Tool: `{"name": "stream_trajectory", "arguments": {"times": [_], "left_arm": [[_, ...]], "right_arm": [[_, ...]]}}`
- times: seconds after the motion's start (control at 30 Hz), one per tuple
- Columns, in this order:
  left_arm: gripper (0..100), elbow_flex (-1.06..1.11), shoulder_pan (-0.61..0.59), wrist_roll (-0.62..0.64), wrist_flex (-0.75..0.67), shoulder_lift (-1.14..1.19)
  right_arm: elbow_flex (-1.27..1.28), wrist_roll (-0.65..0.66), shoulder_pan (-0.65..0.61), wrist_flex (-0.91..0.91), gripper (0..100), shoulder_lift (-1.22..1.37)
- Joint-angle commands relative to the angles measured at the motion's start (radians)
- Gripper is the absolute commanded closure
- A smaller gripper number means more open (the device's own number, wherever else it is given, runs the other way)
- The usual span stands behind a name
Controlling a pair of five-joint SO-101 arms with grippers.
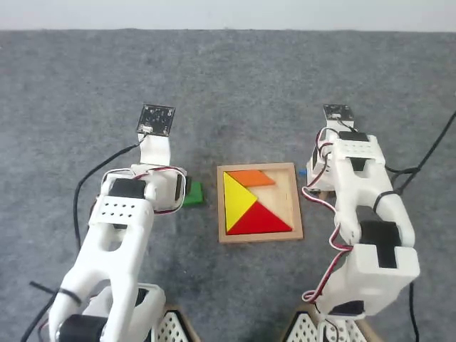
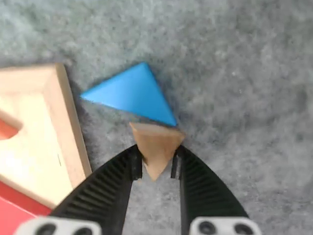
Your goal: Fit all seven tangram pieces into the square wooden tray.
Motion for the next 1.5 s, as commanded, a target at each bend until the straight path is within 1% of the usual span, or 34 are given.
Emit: {"name": "stream_trajectory", "arguments": {"times": [0.0, 0.2, 0.4, 0.5, 0.57, 0.73, 0.8, 0.9, 1.13, 1.3, 1.47], "left_arm": [[81, 0.007, -0.005, 0.009, -0.06, -0.038], [81, 0.015, -0.005, 0.008, -0.072, -0.038], [81, 0.015, -0.005, 0.008, -0.072, -0.038], [81, 0.016, -0.005, 0.008, -0.072, -0.038], [81, 0.016, -0.005, 0.008, -0.072, -0.038], [81, 0.016, -0.005, 0.008, -0.072, -0.038], [81, 0.016, -0.005, 0.008, -0.072, -0.038], [81, 0.016, -0.005, 0.008, -0.072, -0.038], [81, 0.016, -0.005, 0.008, -0.072, -0.038], [81, 0.016, -0.005, 0.008, -0.074, -0.038], [81, 0.016, -0.005, 0.008, -0.074, -0.038]], "right_arm": [[-0.052, 0.015, -0.005, 0.05, 91.3, -0.107], [-0.046, 0.032, -0.027, 0.125, 91.3, -0.289], [-0.046, 0.058, -0.093, 0.182, 91.3, -0.357], [-0.044, 0.06, -0.099, 0.154, 90.7, -0.328], [-0.046, 0.084, -0.101, 0.124, 90.0, -0.274], [-0.054, 0.114, -0.093, 0.047, 77.7, -0.116], [-0.054, 0.115, -0.093, 0.027, 75.2, -0.07], [-0.052, 0.109, -0.096, 0.022, 77.2, -0.028], [-0.054, 0.106, -0.045, 0.019, 90.1, 0.001], [-0.054, 0.095, -0.016, -0.002, 91.3, -0.031], [-0.049, 0.058, -0.018, -0.002, 92.0, -0.124]]}}
